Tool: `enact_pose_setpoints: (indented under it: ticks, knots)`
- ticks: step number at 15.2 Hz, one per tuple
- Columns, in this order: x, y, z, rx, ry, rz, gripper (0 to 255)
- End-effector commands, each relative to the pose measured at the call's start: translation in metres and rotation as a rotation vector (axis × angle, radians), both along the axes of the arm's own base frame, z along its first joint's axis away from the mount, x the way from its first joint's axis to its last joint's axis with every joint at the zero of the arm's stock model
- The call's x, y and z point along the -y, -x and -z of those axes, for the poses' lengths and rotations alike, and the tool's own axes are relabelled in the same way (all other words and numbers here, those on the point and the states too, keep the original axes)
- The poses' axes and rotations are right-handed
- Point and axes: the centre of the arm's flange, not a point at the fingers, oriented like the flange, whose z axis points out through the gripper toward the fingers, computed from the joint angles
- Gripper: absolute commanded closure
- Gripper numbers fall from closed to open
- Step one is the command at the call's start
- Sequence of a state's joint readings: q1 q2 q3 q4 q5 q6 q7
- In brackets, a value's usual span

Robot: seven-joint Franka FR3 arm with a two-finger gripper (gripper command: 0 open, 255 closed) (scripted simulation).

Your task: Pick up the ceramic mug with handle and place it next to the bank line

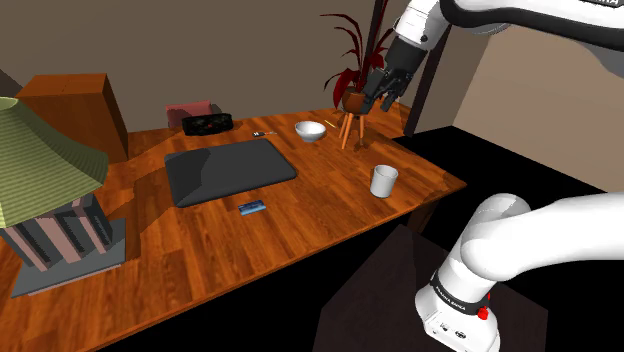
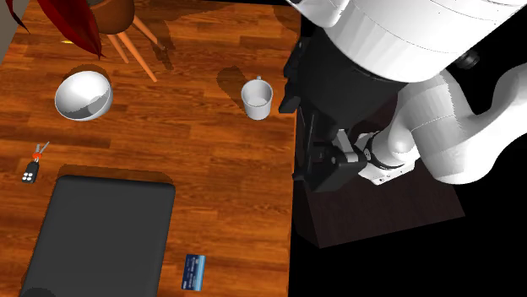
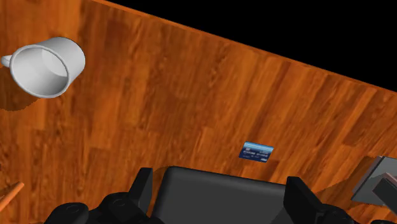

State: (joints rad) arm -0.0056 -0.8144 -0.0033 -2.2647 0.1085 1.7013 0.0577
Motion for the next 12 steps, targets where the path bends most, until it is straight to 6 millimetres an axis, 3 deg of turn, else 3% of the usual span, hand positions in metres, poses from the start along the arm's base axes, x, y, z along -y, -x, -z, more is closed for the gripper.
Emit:
enact_pose_setpoints:
  ticks: [1, 12]
  knots:
    - [0.0, 0.0, 0.0, 0.0, 0.0, 0.0, 0]
    - [0.066, -0.038, 0.116, -0.12, 0.068, 0.066, 0]
